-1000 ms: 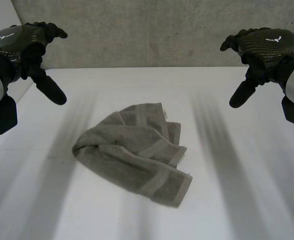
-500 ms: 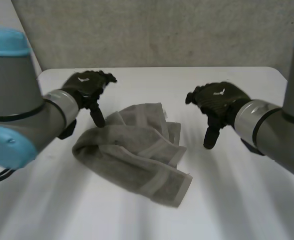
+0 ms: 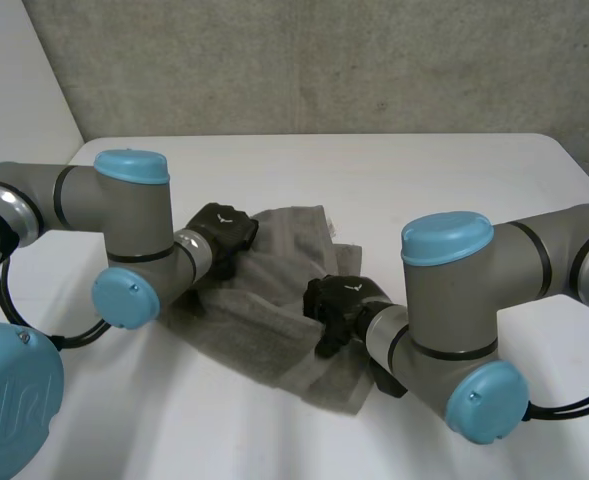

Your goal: Fold the towel.

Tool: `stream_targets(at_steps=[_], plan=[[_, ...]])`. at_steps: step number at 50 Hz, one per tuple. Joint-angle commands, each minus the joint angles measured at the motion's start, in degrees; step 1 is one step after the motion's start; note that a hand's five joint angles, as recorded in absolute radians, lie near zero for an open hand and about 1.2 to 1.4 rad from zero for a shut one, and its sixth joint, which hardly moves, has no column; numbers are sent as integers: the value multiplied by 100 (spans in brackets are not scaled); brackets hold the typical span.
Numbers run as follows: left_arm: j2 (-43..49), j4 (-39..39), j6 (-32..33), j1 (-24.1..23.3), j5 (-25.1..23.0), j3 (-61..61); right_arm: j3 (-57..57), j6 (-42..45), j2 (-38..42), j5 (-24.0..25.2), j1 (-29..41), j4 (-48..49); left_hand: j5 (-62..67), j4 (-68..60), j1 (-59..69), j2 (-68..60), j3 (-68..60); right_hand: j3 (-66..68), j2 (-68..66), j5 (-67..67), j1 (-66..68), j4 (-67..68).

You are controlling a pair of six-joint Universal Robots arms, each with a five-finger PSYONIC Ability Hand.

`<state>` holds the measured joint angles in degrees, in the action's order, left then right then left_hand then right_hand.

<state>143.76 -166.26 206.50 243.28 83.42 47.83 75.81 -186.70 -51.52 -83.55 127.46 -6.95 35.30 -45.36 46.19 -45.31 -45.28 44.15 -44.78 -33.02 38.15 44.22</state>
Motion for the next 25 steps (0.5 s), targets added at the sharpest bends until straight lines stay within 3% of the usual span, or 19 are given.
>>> stream_targets(at_steps=[1,6,8,10,14,18,23,25], plan=[[-295,-291,75,27,349,-185,-153,142,-331,-504,-10,728,3470,-3464,3381,-3469,-3472,3585,-3522,-3698,4185,3578],[-857,-932,-65,36,868,-432,-426,933,-1080,-513,-19,1037,3470,-3464,3381,-3469,-3472,3585,-3522,-3698,4185,3578],[-1034,-1242,-189,62,1045,-477,-697,1686,-1386,-574,-281,1273,3470,-3464,3381,-3469,-3472,3585,-3522,-3698,4185,3578],[-1367,-1881,-608,106,1369,-459,-831,1979,-1510,-583,-503,1424,3470,-3464,3381,-3469,-3472,3585,-3522,-3698,4185,3578],[-1578,-2278,-1074,141,1720,-328,-971,2506,-1808,-592,-801,1888,3470,-3464,3381,-3469,-3472,3585,-3522,-3698,4185,3578],[-2061,-2245,-1716,229,2248,285,-901,2533,-1897,-636,-872,2127,3470,-3464,3381,-3469,-3472,3585,-3522,-3698,4185,3578],[-2527,-1955,-2235,238,2381,1724,-541,2630,-1897,-583,-863,1890,3470,-3464,3381,-3469,-3472,3585,-3522,-3698,4185,3578],[-2659,-1858,-2402,238,2390,2252,-217,2831,-1775,-461,-828,1287,3470,-3464,3381,-3469,-3472,3585,-3522,-3698,4185,3578]])
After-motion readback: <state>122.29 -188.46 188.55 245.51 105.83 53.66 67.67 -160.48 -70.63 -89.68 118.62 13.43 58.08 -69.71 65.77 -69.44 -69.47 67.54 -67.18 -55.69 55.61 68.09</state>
